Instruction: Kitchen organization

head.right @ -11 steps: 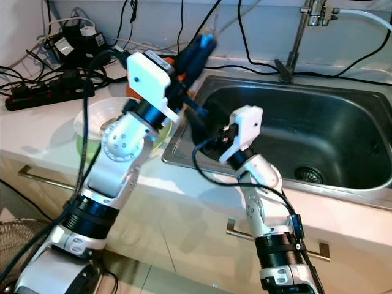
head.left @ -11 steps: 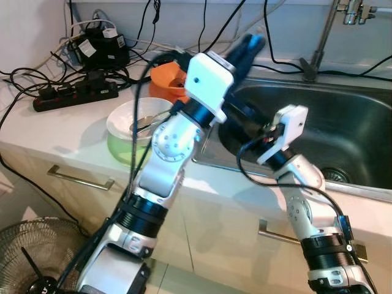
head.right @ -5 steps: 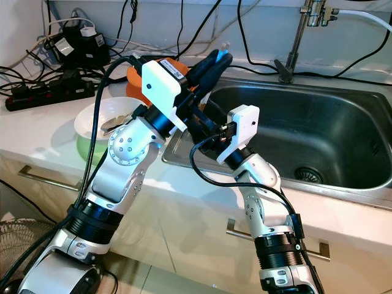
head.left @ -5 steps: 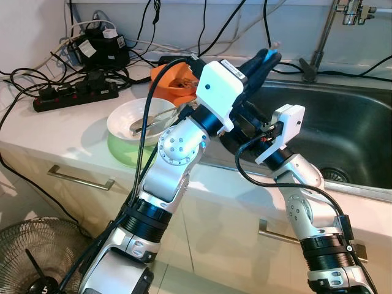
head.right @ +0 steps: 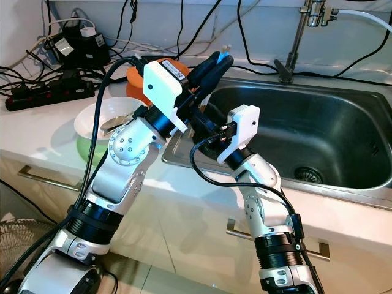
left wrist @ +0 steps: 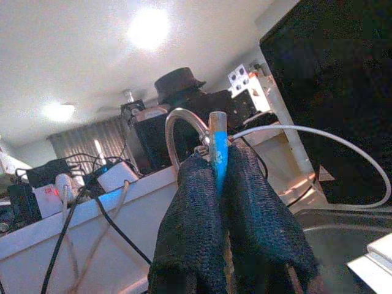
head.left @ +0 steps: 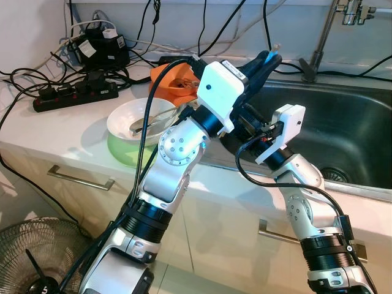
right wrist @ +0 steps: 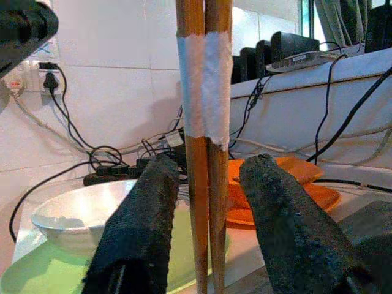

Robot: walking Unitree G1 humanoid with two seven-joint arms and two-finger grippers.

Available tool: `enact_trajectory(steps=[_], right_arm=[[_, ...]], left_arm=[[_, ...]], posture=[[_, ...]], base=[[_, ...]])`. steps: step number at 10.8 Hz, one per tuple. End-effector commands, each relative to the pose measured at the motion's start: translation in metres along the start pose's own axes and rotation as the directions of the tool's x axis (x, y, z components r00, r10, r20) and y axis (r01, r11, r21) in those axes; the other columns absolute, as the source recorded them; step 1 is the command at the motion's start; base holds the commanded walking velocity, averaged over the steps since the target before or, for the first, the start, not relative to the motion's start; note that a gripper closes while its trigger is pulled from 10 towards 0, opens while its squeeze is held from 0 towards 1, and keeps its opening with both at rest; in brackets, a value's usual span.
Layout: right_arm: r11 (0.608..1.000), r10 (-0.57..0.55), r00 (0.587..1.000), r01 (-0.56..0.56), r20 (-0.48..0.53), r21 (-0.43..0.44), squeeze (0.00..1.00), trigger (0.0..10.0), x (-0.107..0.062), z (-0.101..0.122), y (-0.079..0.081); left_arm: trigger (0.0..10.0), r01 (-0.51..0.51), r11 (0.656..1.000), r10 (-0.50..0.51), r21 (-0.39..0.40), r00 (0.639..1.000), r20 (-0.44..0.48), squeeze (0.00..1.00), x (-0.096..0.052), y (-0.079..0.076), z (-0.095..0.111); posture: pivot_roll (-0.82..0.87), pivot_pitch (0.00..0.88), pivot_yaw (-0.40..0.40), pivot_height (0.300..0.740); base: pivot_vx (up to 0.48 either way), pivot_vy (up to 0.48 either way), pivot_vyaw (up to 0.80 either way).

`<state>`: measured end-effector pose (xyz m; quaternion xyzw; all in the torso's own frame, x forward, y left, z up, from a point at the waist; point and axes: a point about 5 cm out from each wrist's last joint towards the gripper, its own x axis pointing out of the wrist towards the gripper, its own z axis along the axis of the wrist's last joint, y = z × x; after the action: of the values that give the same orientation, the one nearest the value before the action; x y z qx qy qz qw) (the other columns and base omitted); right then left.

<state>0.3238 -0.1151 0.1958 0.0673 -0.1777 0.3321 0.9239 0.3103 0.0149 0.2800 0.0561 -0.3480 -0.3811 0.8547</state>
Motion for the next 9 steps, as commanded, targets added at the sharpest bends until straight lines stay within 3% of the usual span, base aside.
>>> enact_trajectory(steps=[1, 9], right_arm=[[1.000, -0.008, 1.000, 0.008, -0.001, 0.004, 0.00, 0.0, 0.0009, 0.0012, -0.0002], [1.000, -0.019, 1.000, 0.019, -0.005, 0.007, 0.00, 0.0, 0.0008, -0.0004, -0.0008]], left_arm=[[10.0, -0.002, 1.000, 0.002, 0.002, 1.000, 0.010, 0.00, -0.0011, 0.0026, 0.0036], [10.0, -0.022, 1.000, 0.022, 0.005, 1.000, 0.004, 0.00, -0.0004, 0.0056, 0.0030]], posture=[[0.04, 0.018, 0.099, 0.740], [0.04, 0.020, 0.099, 0.740]], base=[[0.000, 0.000, 0.00], [0.000, 0.000, 0.00]])
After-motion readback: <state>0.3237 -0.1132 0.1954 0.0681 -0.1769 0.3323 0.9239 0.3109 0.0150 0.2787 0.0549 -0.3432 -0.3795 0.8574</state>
